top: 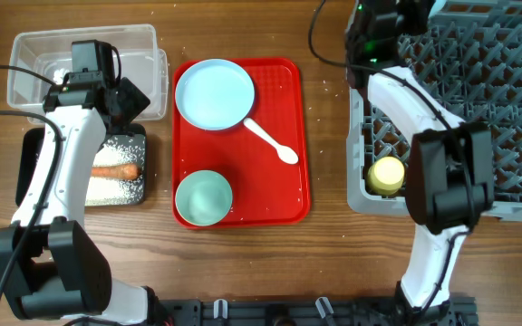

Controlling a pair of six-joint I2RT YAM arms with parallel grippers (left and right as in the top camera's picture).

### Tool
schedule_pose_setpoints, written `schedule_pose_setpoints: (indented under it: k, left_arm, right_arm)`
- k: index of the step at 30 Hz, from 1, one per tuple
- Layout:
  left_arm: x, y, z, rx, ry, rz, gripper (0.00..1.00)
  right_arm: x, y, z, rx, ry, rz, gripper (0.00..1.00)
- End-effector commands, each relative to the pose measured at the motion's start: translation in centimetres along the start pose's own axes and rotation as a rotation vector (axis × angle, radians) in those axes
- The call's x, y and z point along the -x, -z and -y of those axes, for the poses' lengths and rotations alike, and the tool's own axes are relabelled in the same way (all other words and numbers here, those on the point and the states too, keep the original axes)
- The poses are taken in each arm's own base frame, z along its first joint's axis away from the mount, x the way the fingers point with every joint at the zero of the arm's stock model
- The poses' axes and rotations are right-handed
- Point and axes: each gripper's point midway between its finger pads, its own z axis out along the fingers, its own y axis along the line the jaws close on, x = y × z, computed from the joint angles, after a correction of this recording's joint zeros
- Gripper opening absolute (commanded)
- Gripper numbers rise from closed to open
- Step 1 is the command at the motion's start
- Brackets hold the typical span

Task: Sort waste into correct bins and load items into the dishwasher rack
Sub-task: 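Carry the blue bowl right and set it in the dish rack, then move the right gripper back over the green bowl on the tray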

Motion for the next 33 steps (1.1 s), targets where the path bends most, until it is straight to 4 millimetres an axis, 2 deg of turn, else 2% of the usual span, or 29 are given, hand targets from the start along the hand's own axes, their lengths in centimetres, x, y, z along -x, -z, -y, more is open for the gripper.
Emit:
schedule_pose_setpoints:
  k: [1, 5, 9, 15, 21, 22, 24, 26, 27, 30, 33]
  left_arm:
    - [0.1, -0.4, -0.5, 0.021, 0.014, 0.0, 1.0]
    - [0.1, -0.4, -0.5, 0.021, 0.014, 0.0, 1.0]
    - [0.1, -0.4, -0.5, 0.021, 0.014, 0.0, 1.0]
    - [0.1, -0.4, -0.5, 0.021, 0.014, 0.0, 1.0]
    - [0.1, -0.4, -0.5, 0.021, 0.014, 0.0, 1.0]
    - [0.1, -0.4, -0.5, 0.021, 0.014, 0.0, 1.0]
    - [0.1, -0.4, -0.6, 0.021, 0.014, 0.0, 1.0]
    - [0.1, -0.4, -0.6, 0.022, 0.014, 0.0, 1.0]
    - [0.1, -0.4, -0.5, 0.021, 0.014, 0.0, 1.0]
    - [0.1, -0.4, -0.5, 0.021, 0.014, 0.0, 1.0]
    - [0.0, -0.4, -0.6, 0.021, 0.014, -0.001, 1.0]
  right_arm:
    - [-1.5, -0.2, -1.9, 0.006, 0.061, -0.029, 0.04]
    - [-3.5, -0.2, -3.9, 0.046, 0.099, -0.071, 0.04]
    - [-4.6, -0.2, -5.3, 0.08, 0.116, -0.088, 0.04]
    - [-4.5, 0.3, -5.7, 0.089, 0.147, -0.083, 0.04]
    - [-3.3, 2.4, -6.9, 0.122, 0.27, -0.039, 0.08]
    - [-3.2, 2.7, -7.1, 0.126, 0.273, -0.033, 0.13]
    - [-2.8, 3.5, -7.5, 0.137, 0.275, -0.019, 0.33]
    - [-2.3, 4.4, -8.0, 0.148, 0.277, -0.004, 0.58]
    - [-2.1, 4.9, -8.3, 0.155, 0.28, 0.006, 0.66]
    - [-1.6, 6.0, -8.8, 0.167, 0.304, 0.025, 0.79]
    - [-1.0, 7.4, -9.3, 0.178, 0.305, 0.046, 0.87]
